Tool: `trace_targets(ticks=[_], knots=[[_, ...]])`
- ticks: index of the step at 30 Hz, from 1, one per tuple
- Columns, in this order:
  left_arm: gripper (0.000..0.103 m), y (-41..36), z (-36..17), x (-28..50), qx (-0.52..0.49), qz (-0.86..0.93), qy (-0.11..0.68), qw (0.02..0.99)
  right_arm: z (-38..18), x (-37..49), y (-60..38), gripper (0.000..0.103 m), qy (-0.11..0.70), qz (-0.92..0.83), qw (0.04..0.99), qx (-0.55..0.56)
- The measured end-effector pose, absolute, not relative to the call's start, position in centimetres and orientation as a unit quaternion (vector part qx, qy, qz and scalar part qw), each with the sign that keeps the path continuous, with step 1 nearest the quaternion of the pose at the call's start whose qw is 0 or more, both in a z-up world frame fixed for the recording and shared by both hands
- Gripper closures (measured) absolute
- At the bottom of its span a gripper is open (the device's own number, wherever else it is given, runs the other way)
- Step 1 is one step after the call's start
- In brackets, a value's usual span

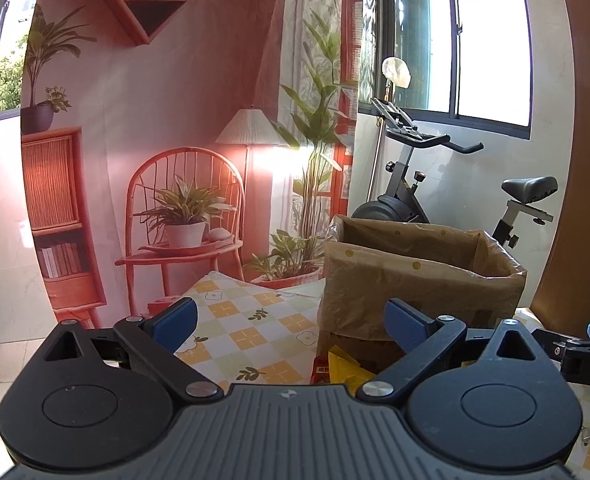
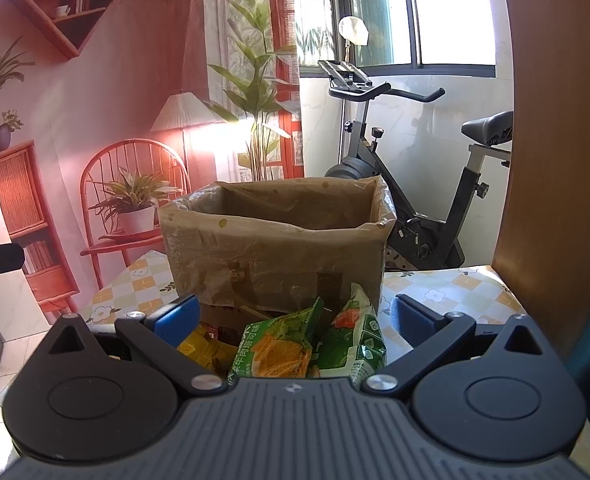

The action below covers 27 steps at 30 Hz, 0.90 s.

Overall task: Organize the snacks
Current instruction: 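Grasp the orange corn chip bag with the right gripper while the left grasps the yellow bag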

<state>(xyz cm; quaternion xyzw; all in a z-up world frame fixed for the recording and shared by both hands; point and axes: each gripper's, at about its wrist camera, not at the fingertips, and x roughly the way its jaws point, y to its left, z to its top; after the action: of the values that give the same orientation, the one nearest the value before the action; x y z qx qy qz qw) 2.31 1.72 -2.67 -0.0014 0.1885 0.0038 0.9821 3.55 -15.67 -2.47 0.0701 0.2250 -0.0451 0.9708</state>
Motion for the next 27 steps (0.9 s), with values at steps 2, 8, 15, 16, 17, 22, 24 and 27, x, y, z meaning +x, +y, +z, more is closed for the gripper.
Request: trace_targets(ticks=[2, 8, 15, 16, 17, 22, 24, 27], knots=[[0.002, 1.9, -3.4, 3.0, -0.001, 0.007, 0.199, 0.980, -3.5, 4.0, -15.8, 0.000, 0.233, -0.043, 0.968, 0.076], [0.002, 3.2, -6.1, 4.4, -0.013, 0.026, 0.206, 0.978, -7.3, 4.9, -15.6, 0.001, 0.273, -0.026, 0.958, 0.087], [0.003, 4.9, -9.2, 5.6, -0.023, 0.044, 0.234, 0.971, -13.1, 5.3, -12.0, 0.011, 0.335, 0.019, 0.942, 0.014], [0.003, 4.7, -9.4, 5.8, -0.010, 0.048, 0.237, 0.970, -13.7, 5.5, -11.9, 0.011, 0.343, 0.030, 0.938, 0.026], [0.003, 4.6, -9.6, 5.9, -0.002, 0.049, 0.239, 0.970, -14.2, 5.7, -11.9, 0.011, 0.351, 0.035, 0.935, 0.037], [0.003, 5.6, -10.4, 6.6, -0.052, 0.010, 0.243, 0.969, -15.7, 7.1, -12.4, 0.011, 0.382, 0.056, 0.918, 0.093], [0.003, 5.4, -10.8, 7.0, -0.042, 0.018, 0.247, 0.968, -16.1, 7.9, -12.2, 0.011, 0.394, 0.065, 0.911, 0.102], [0.003, 5.1, -11.5, 7.3, -0.024, 0.019, 0.251, 0.968, -17.2, 8.9, -11.8, 0.012, 0.411, 0.071, 0.903, 0.106]])
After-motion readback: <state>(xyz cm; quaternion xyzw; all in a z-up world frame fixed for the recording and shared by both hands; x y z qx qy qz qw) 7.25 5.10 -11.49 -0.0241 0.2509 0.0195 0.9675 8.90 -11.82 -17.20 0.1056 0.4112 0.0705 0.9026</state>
